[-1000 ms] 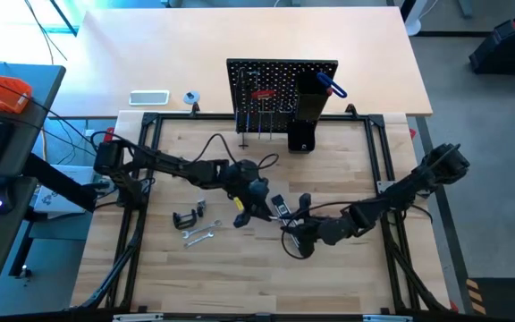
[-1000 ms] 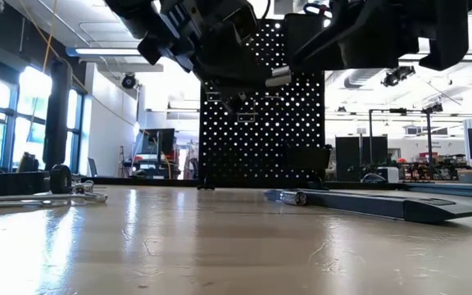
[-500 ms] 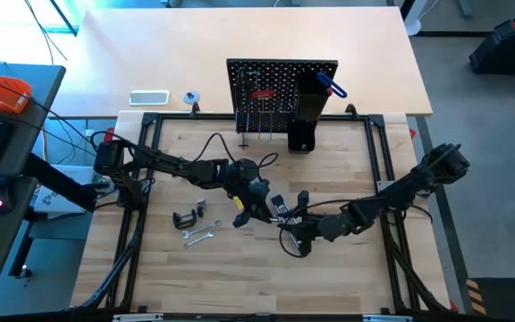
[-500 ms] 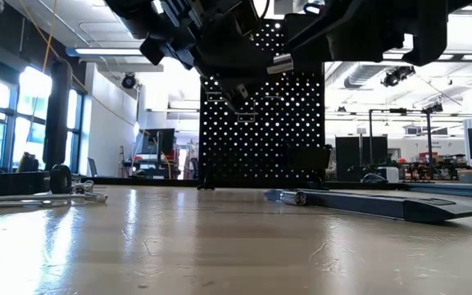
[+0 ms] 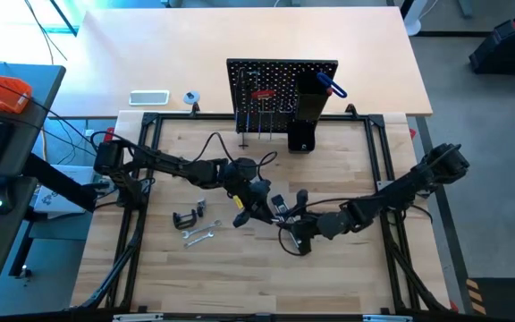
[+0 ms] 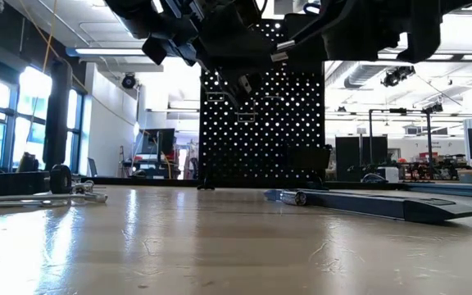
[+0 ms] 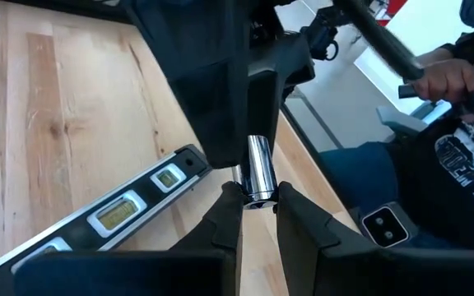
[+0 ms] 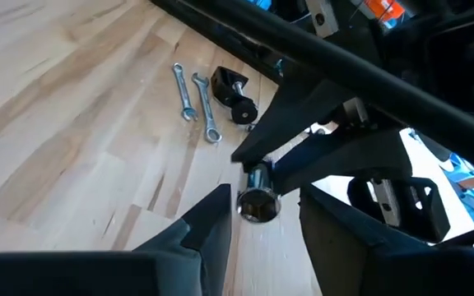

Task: Hang tools onto peg board
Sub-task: Put the socket into the bottom black bin on the peg board

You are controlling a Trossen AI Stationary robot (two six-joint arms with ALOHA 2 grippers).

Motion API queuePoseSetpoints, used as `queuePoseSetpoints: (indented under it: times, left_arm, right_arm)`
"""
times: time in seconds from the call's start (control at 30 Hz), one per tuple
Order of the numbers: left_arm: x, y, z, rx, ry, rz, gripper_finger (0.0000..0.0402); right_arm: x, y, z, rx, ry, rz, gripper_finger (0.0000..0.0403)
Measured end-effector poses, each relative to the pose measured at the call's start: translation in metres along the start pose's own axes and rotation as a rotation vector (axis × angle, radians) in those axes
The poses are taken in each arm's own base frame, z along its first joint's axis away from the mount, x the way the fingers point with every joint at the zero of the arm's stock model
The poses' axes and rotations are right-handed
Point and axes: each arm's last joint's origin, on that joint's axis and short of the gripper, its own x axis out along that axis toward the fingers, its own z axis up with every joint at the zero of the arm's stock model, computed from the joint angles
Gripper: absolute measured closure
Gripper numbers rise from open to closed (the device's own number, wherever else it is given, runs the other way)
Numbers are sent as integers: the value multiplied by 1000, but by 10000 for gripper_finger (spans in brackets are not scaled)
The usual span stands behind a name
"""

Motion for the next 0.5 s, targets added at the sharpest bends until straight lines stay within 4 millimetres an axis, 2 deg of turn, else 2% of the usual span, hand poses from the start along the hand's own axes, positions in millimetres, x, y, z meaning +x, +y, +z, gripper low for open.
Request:
queuePoseSetpoints:
  times: [0.27, 0.5]
  left_arm:
    - [0, 0, 2, -12, -16, -3, 364]
    - [0, 0, 2, -11, -17, -5, 364]
  right_arm:
    - [2, -3, 0, 4, -20, 31, 325]
    - [2, -3, 1, -4, -30, 30, 332]
